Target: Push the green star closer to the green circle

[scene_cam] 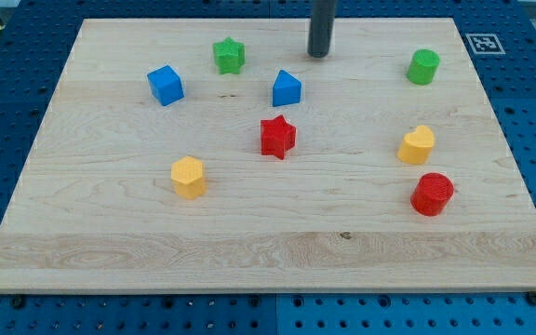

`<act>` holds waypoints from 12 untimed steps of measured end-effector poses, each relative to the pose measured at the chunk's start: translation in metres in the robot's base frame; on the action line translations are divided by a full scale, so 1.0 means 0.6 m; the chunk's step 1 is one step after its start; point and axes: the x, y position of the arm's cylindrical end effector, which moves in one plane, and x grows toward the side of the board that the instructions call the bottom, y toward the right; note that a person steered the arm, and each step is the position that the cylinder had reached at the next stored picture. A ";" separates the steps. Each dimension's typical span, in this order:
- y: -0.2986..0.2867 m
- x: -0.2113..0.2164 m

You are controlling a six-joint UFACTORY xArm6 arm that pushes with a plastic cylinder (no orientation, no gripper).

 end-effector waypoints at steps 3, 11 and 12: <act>-0.243 -0.095; -0.135 -0.004; -0.066 -0.004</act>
